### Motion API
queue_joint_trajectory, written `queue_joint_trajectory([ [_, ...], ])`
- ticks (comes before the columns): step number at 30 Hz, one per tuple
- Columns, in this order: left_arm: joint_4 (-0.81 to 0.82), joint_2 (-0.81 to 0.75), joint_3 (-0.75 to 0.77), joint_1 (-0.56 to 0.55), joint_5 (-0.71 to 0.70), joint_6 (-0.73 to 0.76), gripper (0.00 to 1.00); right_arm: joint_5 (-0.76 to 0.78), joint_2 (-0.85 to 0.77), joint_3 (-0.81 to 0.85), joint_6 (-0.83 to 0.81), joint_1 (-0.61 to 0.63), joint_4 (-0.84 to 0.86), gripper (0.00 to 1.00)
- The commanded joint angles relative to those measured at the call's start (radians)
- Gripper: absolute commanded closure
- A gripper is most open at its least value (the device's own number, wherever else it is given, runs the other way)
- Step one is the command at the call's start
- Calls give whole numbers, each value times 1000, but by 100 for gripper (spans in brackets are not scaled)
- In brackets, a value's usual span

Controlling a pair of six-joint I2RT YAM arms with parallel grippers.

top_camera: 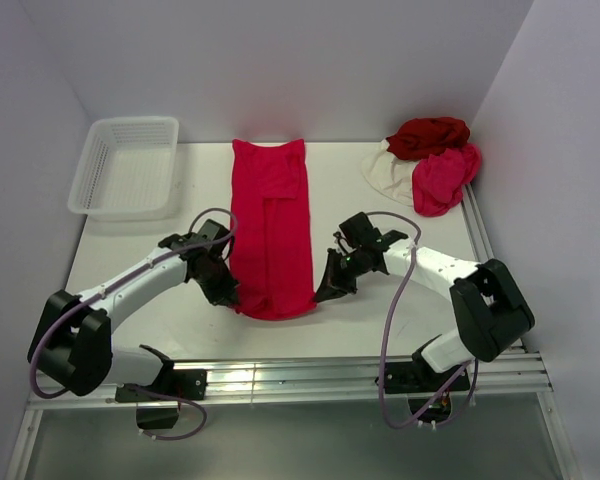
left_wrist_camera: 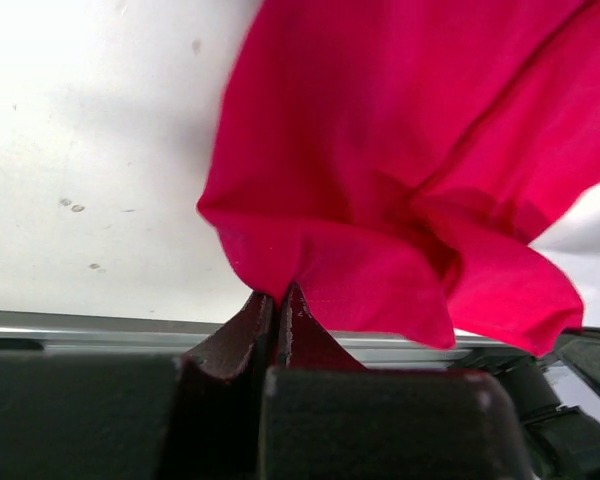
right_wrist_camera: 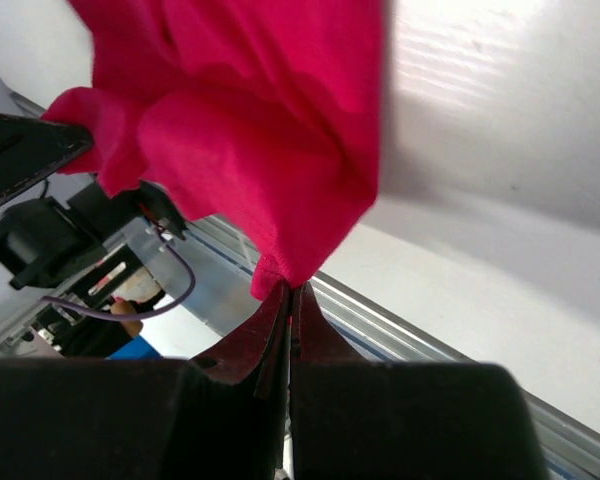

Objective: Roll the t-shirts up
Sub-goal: Roll the tshirt

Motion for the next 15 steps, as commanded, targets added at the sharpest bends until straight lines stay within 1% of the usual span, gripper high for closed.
queue_joint_trajectory([
  [1,-49,27,102,-3,-50,14,100,13,18,89,-23,3,-26,100],
  [6,-72,53,153,20,-70,36,100,9,70,153,-35,0,-38,100],
  [15,-36,134,184,120,-54,104,100,1,179,244,-50,-23,-52,100],
])
